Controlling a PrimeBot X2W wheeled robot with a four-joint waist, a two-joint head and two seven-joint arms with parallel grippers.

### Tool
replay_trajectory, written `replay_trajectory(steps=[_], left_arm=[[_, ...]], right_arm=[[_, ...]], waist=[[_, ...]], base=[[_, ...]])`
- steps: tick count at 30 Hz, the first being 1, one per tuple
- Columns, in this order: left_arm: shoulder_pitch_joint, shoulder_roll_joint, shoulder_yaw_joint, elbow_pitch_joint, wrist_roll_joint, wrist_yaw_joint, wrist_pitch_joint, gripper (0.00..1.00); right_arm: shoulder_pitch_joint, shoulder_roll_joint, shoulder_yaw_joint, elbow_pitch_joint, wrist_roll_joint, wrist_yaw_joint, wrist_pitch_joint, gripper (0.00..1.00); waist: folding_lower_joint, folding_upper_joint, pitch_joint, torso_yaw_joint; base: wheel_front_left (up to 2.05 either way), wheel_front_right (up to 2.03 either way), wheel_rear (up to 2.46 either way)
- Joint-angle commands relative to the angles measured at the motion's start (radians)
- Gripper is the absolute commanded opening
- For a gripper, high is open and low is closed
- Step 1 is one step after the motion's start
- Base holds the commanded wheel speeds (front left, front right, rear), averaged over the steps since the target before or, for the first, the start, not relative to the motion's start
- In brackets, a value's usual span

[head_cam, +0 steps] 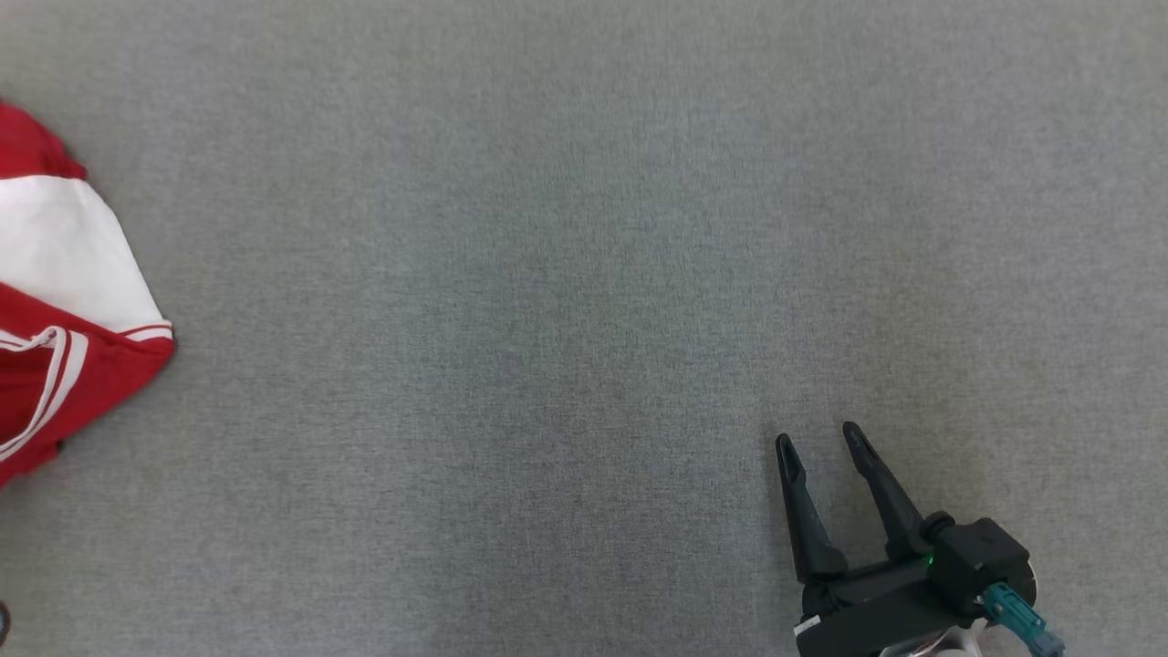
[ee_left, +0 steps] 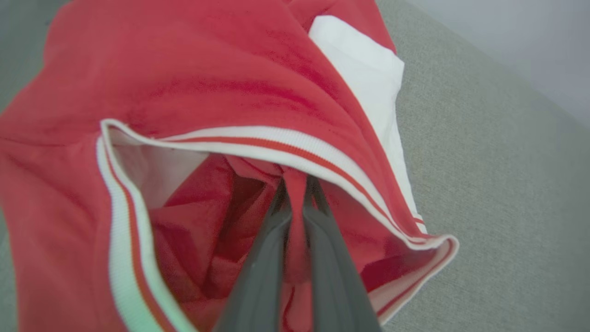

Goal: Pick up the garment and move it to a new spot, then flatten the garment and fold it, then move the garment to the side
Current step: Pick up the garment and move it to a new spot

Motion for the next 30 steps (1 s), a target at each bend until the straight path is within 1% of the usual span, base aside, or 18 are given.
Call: replay_trajectory(steps=[1, 9, 11, 16, 18, 19, 22, 27, 30], left_arm=[[-0.002, 0.011, -0.002, -0.015, 0.01, -0.01, -0.006, 0.0], [-0.06, 0.052, -0.027, -0.105, 0.025, -0.032, 0.013, 0.0], [-0.079, 0.063, -0.038, -0.126, 0.028, -0.04, 0.025, 0.0], [-0.13, 0.065, -0.083, -0.164, 0.033, -0.053, 0.056, 0.0], [-0.152, 0.05, -0.104, -0.176, 0.033, -0.052, 0.065, 0.0], [-0.152, 0.05, -0.104, -0.176, 0.033, -0.052, 0.065, 0.0], [-0.193, 0.025, -0.135, -0.203, 0.032, -0.04, 0.084, 0.0], [-0.23, -0.05, -0.204, -0.265, 0.026, -0.006, 0.12, 0.0], [-0.237, -0.095, -0.241, -0.295, 0.017, 0.004, 0.133, 0.0]], right_arm=[[0.01, -0.001, 0.003, 0.004, 0.011, -0.002, -0.001, 1.0], [0.039, -0.001, 0.022, 0.029, 0.055, -0.002, -0.001, 1.0], [0.05, -0.001, 0.023, 0.033, 0.068, -0.002, -0.001, 1.0], [0.09, -0.001, 0.028, 0.05, 0.094, -0.002, -0.001, 1.0], [0.105, -0.001, 0.034, 0.056, 0.105, -0.002, -0.001, 1.0], [0.105, -0.001, 0.034, 0.056, 0.105, -0.002, -0.001, 1.0], [0.121, -0.001, 0.038, 0.055, 0.117, -0.002, -0.001, 1.0], [0.132, -0.002, 0.052, 0.06, 0.124, -0.002, -0.001, 1.0], [0.135, -0.001, 0.051, 0.061, 0.113, -0.002, -0.001, 1.0]], waist=[[0.0, -0.0001, -0.042, 0.011], [0.0, -0.0001, -0.187, 0.023], [0.0, -0.0001, -0.227, 0.019], [0.0, -0.0001, -0.33, -0.006], [0.0, -0.0001, -0.367, -0.025], [0.0, -0.0001, -0.367, -0.025], [0.0, -0.0001, -0.398, -0.059], [0.0, -0.0001, -0.424, -0.131], [0.0, -0.0001, -0.426, -0.177]], base=[[0.0, 0.0, 0.0], [0.0, 0.0, 0.0], [0.0, 0.0, 0.0], [0.0, 0.0, 0.0], [0.0, 0.0, 0.0], [0.0, 0.0, 0.0], [0.0, 0.0, 0.0], [0.0, 0.0, 0.0], [0.0, 0.0, 0.0]])
